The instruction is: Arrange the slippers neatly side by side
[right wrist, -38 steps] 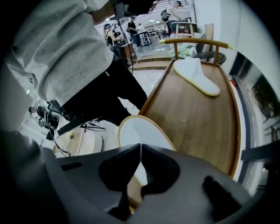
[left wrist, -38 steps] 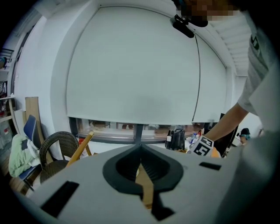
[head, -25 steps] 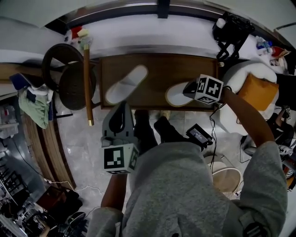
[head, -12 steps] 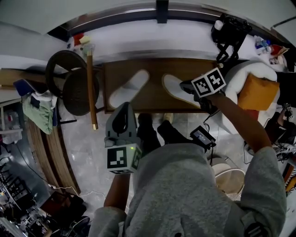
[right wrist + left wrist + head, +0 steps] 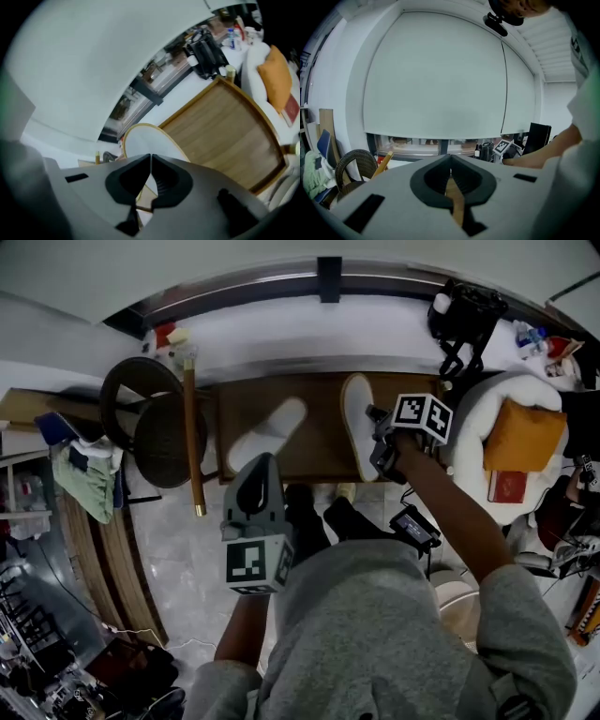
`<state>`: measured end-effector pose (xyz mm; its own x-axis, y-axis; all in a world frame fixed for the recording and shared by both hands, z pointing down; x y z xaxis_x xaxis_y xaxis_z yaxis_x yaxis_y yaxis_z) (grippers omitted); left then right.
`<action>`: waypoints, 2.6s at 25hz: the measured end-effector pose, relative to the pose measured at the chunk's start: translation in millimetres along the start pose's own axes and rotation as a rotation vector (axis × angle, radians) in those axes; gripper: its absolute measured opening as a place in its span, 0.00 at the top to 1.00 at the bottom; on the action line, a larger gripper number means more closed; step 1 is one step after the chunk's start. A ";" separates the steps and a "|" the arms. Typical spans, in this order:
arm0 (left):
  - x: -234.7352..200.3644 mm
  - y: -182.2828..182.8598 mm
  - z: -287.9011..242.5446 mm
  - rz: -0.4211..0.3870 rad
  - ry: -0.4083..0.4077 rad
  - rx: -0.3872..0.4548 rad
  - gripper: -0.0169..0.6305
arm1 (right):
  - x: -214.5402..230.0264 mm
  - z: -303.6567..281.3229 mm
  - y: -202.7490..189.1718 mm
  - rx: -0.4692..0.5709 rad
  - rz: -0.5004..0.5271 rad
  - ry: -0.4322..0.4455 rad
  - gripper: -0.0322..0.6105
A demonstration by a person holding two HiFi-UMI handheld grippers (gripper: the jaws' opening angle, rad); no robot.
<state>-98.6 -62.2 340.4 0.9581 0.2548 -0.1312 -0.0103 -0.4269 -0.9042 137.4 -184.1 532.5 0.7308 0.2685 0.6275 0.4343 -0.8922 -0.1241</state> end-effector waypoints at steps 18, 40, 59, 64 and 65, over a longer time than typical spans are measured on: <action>-11.8 -8.9 4.5 0.020 0.036 -0.030 0.95 | 20.3 -70.3 -7.6 0.083 -0.127 -0.253 0.90; -39.4 -31.6 17.2 0.057 0.106 -0.048 0.95 | -41.2 -24.9 -11.6 0.054 0.585 -0.067 0.72; -104.2 -39.7 48.9 0.132 0.232 -0.038 0.95 | -159.5 -58.3 -125.4 -0.178 1.615 0.317 0.73; -136.9 -41.0 52.3 0.151 0.241 -0.041 0.95 | -177.2 -86.5 -136.8 -0.237 1.727 0.306 0.72; -142.6 -41.0 52.3 0.155 0.239 -0.041 0.95 | -179.5 -92.9 -139.8 -0.253 1.747 0.301 0.72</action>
<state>-249.8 -35.6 374.8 0.9863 -0.0258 -0.1630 -0.1552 -0.4810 -0.8629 -103.4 -141.3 508.6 0.0845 -0.9962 0.0194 -0.7639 -0.0773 -0.6407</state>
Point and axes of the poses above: the fingertips, and each gripper's own axes: z backward along the fingers, x to its right, y out of its top, the point moved 6 cm from there along z, backward along the fingers, and after that the axes turned 3 degrees about -y, right-handed, at the moved point
